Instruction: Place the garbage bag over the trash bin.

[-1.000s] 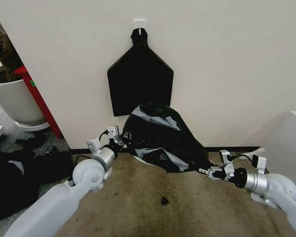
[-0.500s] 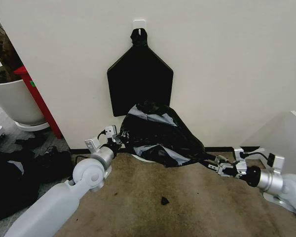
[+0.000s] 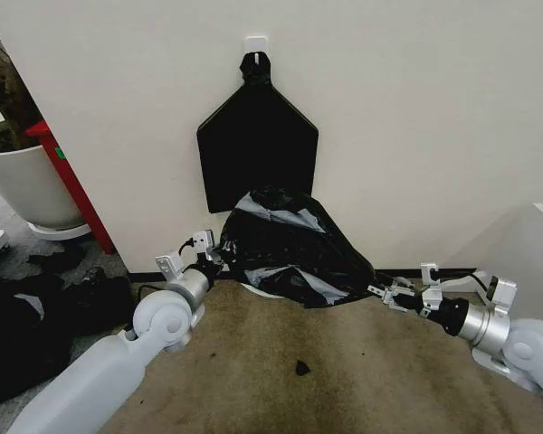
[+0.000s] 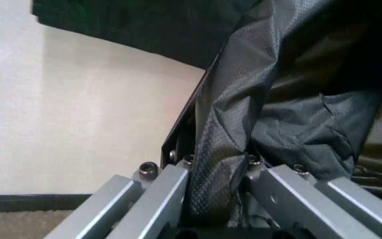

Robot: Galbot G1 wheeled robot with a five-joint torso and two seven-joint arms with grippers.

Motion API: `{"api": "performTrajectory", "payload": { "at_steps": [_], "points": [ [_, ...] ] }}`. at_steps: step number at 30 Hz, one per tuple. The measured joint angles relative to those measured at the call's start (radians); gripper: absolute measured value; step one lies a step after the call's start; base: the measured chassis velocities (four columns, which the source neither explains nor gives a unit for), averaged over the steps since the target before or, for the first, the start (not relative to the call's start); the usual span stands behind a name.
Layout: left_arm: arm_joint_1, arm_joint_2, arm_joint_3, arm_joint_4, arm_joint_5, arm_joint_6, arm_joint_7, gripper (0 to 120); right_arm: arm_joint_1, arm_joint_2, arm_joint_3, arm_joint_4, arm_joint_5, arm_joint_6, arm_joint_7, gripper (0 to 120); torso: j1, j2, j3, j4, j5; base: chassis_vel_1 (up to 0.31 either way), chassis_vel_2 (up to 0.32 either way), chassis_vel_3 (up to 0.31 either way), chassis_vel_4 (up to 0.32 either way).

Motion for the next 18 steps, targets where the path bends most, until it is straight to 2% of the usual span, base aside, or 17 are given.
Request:
{"api": "performTrajectory", "payload": {
  "at_steps": [3,11,18],
  "points": [
    [0.007,0.006,-0.004,-0.015,-0.012,0.000,0.016,1,0.012,-0.005,-0.005,-0.080,-0.027,0.006,-0.031,100,0.000,0.000,0.000,-0.0002,0.0003,0.000,0.000,0.000,0.000],
    [0.013,0.012,-0.002,-0.043,-0.032,0.002,0.035,1,0.053,0.004,-0.042,-0.185,-0.075,0.020,-0.055,100,0.000,0.000,0.000,-0.0002,0.0001,0.000,0.000,0.000,0.000],
    [0.015,0.012,0.006,-0.063,-0.039,0.008,0.036,1,0.101,0.036,-0.098,-0.232,-0.118,0.038,0.014,100,0.000,0.000,0.000,-0.0002,0.0000,0.000,0.000,0.000,0.000]
  ]
}}
